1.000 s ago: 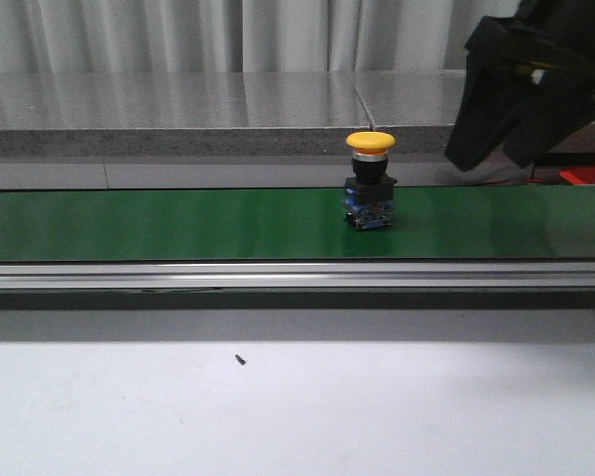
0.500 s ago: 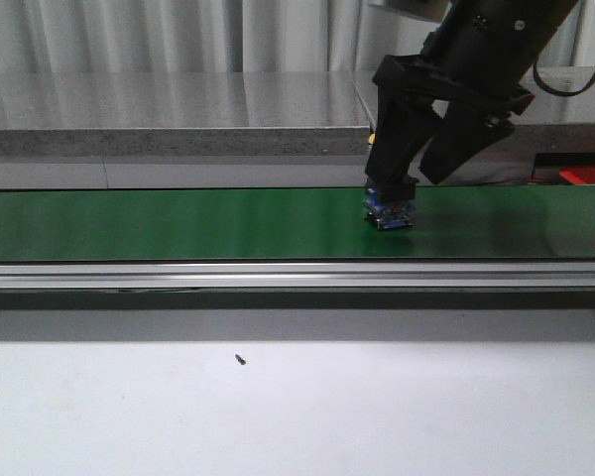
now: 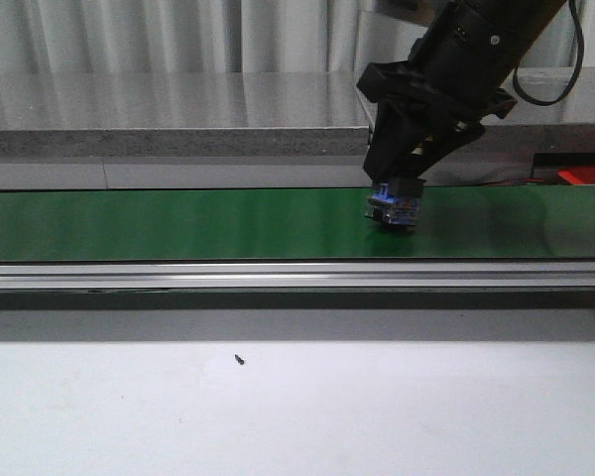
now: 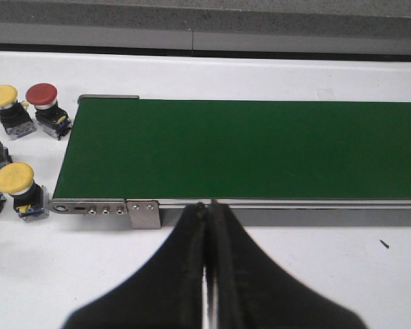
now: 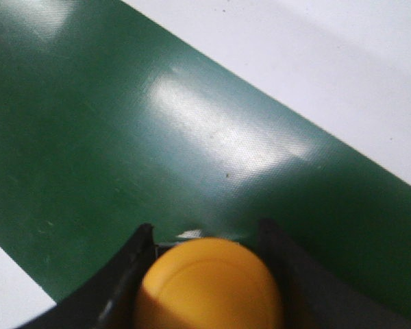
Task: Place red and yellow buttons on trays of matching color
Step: 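Lower the right gripper onto the yellow button and grasp it, then carry the yellow button into the yellow tray and open the right gripper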
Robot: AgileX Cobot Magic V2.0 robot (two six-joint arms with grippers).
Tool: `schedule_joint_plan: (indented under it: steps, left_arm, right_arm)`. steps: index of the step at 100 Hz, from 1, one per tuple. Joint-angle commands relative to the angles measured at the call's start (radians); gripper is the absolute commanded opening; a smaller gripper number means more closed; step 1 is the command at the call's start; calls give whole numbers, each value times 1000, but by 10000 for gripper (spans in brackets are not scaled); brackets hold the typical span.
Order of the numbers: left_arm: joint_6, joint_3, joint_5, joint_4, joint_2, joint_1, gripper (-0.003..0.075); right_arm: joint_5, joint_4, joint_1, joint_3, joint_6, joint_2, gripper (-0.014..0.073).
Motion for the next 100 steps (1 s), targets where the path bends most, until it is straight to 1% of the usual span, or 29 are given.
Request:
schedule_joint_plan:
  steps: [1, 20, 34, 41, 55, 65, 72, 81, 100]
  left_arm:
    - [0, -27, -67, -12, 6, -6, -19]
    - [0, -27, -67, -12, 6, -6, -19]
    - [0, -27, -67, -12, 6, -6, -19]
    - [0, -27, -67, -12, 6, -6, -19]
    - [0, -27, -67, -12, 6, -6, -19]
    - [0, -27, -67, -12, 6, -6, -19]
    - [0, -27, -67, -12, 6, -6, -19]
    - [0, -27, -67, -12, 6, -6, -19]
    - [0, -27, -67, -12, 6, -6, -19]
  right_arm:
    - [-18, 29, -5, -26, -11, -77, 194]
    - [-18, 28, -59, 30, -11, -159, 194]
    - [-18, 28, -132, 97, -9, -229, 194]
    - [-19, 28, -176, 135, 12, -264, 194]
    - [-18, 28, -281, 200, 43, -324, 194]
    - [-18, 27, -371, 245, 45, -363, 194]
    - [-23, 26, -437, 266, 70, -384, 194]
    - [-30, 22, -523, 283, 118, -397, 194]
    - [-55, 7, -700, 316, 161, -400, 194]
